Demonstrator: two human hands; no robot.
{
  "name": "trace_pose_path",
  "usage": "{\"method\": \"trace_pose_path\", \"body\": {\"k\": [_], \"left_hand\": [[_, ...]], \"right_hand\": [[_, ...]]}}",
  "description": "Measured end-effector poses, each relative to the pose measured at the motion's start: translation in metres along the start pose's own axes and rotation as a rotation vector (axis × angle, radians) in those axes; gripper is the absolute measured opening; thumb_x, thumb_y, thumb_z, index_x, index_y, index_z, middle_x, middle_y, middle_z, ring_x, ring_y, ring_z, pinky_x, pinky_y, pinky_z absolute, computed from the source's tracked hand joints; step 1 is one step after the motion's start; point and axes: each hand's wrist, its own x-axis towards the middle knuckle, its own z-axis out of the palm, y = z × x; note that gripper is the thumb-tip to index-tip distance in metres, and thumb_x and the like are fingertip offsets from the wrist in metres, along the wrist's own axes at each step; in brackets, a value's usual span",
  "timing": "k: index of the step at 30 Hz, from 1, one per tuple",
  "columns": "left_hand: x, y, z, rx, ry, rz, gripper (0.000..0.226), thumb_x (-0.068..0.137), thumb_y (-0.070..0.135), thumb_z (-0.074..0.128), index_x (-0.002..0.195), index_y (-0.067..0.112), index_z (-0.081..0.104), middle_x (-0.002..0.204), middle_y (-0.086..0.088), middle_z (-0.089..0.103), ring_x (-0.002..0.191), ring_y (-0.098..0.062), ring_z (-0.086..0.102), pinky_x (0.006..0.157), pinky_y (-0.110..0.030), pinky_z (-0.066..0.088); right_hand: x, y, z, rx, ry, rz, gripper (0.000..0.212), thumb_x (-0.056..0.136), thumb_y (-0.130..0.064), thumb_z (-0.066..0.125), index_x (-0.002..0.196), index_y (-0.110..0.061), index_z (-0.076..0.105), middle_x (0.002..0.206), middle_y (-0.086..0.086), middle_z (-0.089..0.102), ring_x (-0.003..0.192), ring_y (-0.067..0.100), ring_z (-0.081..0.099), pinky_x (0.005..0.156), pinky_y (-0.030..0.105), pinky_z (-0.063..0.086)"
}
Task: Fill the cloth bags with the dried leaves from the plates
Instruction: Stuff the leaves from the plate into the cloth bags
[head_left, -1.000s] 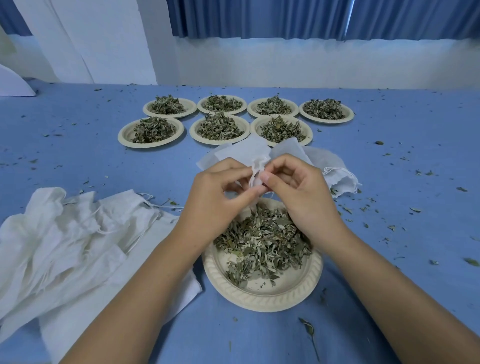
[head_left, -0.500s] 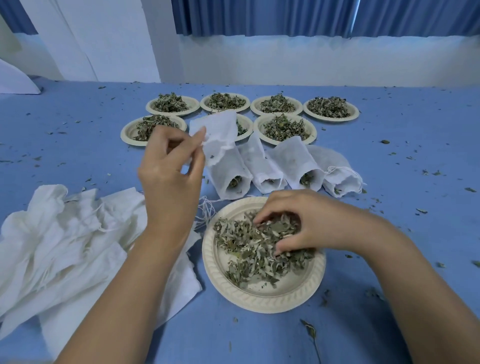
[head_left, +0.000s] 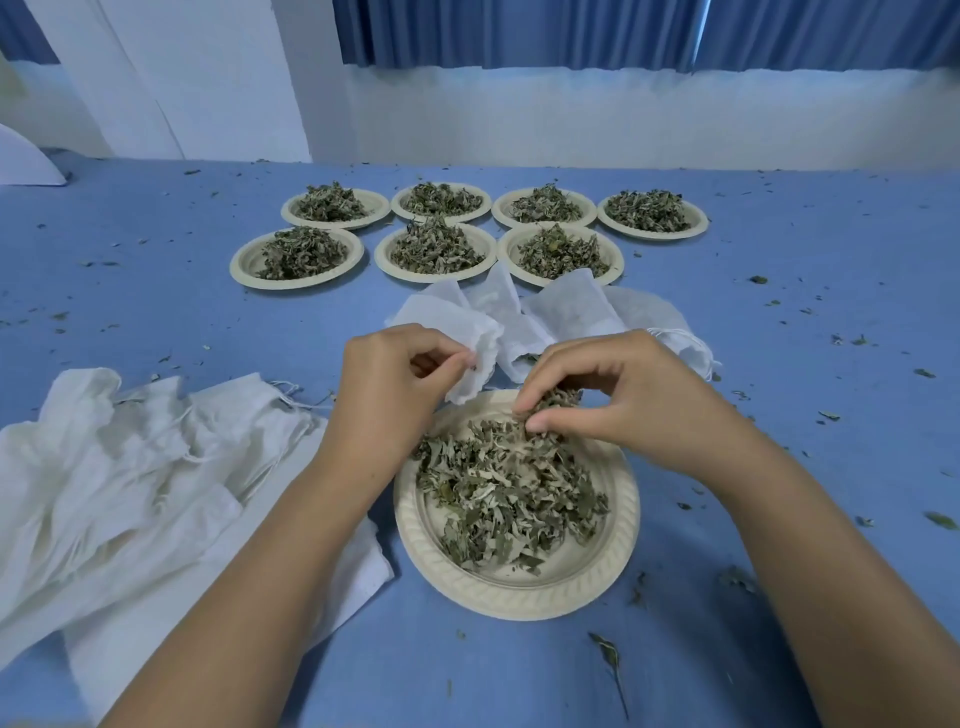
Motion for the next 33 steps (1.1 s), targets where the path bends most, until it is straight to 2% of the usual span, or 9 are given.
{"method": "trace_pose_path", "body": {"k": [6, 11, 13, 16, 19, 22, 24, 29, 33], "left_hand": [[-0.005, 0.009, 0.0, -0.15, -0.045, -0.04, 0.015, 0.079, 0.011, 0.077, 0.075, 0.025, 0.074, 0.063, 0.011, 0.068, 0.058, -0.001, 0.061, 0.059, -0.013, 0.05], [-0.007, 0.011, 0.002, -0.299, -0.14, -0.175, 0.027, 0.083, -0.004, 0.07, 0.071, 0.02, 0.069, 0.063, 0.003, 0.062, 0.057, -0.013, 0.058, 0.052, -0.031, 0.058], [-0.007, 0.013, 0.003, -0.36, -0.156, -0.172, 0.027, 0.084, -0.005, 0.068, 0.07, 0.018, 0.066, 0.061, 0.001, 0.061, 0.052, -0.014, 0.055, 0.044, -0.028, 0.055], [-0.009, 0.016, 0.003, -0.435, -0.132, -0.135, 0.017, 0.087, 0.003, 0.068, 0.073, 0.013, 0.064, 0.056, 0.003, 0.062, 0.038, -0.006, 0.049, 0.037, -0.015, 0.04], [-0.011, 0.016, 0.003, -0.502, -0.1, -0.117, 0.015, 0.088, 0.008, 0.068, 0.075, 0.014, 0.063, 0.055, 0.002, 0.061, 0.035, -0.003, 0.045, 0.037, -0.012, 0.036], [-0.013, 0.017, 0.004, -0.539, -0.104, -0.09, 0.014, 0.087, 0.009, 0.068, 0.076, 0.013, 0.063, 0.054, 0.001, 0.059, 0.038, -0.003, 0.046, 0.039, -0.012, 0.038], [-0.013, 0.017, 0.005, -0.515, -0.09, -0.076, 0.014, 0.087, 0.007, 0.068, 0.075, 0.013, 0.062, 0.054, 0.003, 0.059, 0.04, -0.001, 0.048, 0.04, -0.012, 0.039], [-0.012, 0.014, 0.007, -0.423, -0.004, -0.08, 0.019, 0.086, 0.004, 0.069, 0.074, 0.016, 0.062, 0.056, 0.007, 0.061, 0.05, -0.004, 0.054, 0.049, -0.017, 0.045], [-0.013, 0.016, 0.008, -0.441, -0.028, -0.05, 0.017, 0.087, 0.004, 0.068, 0.074, 0.012, 0.061, 0.054, 0.008, 0.058, 0.045, 0.0, 0.05, 0.047, -0.011, 0.04]], "right_hand": [[0.004, 0.0, 0.013, 0.261, 0.252, -0.166, 0.017, 0.072, -0.001, 0.077, 0.082, -0.014, 0.072, 0.082, -0.003, 0.073, 0.08, 0.013, 0.07, 0.077, 0.021, 0.053], [0.006, 0.002, 0.027, 0.411, 0.451, -0.143, 0.019, 0.072, -0.001, 0.076, 0.083, -0.015, 0.071, 0.083, -0.001, 0.074, 0.081, 0.014, 0.071, 0.076, 0.02, 0.054], [0.007, 0.003, 0.031, 0.423, 0.503, -0.112, 0.02, 0.073, 0.001, 0.076, 0.082, -0.016, 0.071, 0.083, -0.001, 0.075, 0.081, 0.014, 0.071, 0.075, 0.019, 0.054], [0.006, 0.004, 0.034, 0.395, 0.534, -0.065, 0.019, 0.074, 0.002, 0.075, 0.083, -0.014, 0.072, 0.083, -0.002, 0.075, 0.079, 0.011, 0.071, 0.072, 0.016, 0.054], [0.005, 0.005, 0.036, 0.169, 0.59, -0.052, 0.015, 0.076, -0.001, 0.076, 0.084, -0.013, 0.074, 0.081, -0.004, 0.074, 0.078, 0.01, 0.07, 0.074, 0.024, 0.056], [0.006, 0.006, 0.04, -0.247, 0.594, -0.213, 0.01, 0.075, 0.001, 0.076, 0.084, -0.003, 0.075, 0.082, 0.001, 0.074, 0.078, 0.008, 0.068, 0.079, 0.02, 0.053], [0.006, 0.005, 0.041, -0.313, 0.551, -0.247, 0.014, 0.073, 0.003, 0.075, 0.087, -0.002, 0.074, 0.086, 0.003, 0.074, 0.081, 0.008, 0.067, 0.08, 0.017, 0.051], [0.003, 0.0, 0.032, 0.034, 0.334, -0.103, 0.032, 0.08, -0.003, 0.072, 0.109, -0.012, 0.062, 0.109, 0.0, 0.064, 0.106, 0.011, 0.061, 0.095, 0.026, 0.049], [0.004, 0.0, 0.035, 0.159, 0.419, -0.091, 0.022, 0.079, 0.004, 0.072, 0.093, -0.011, 0.063, 0.096, 0.003, 0.065, 0.097, 0.012, 0.064, 0.09, 0.024, 0.051]]}}
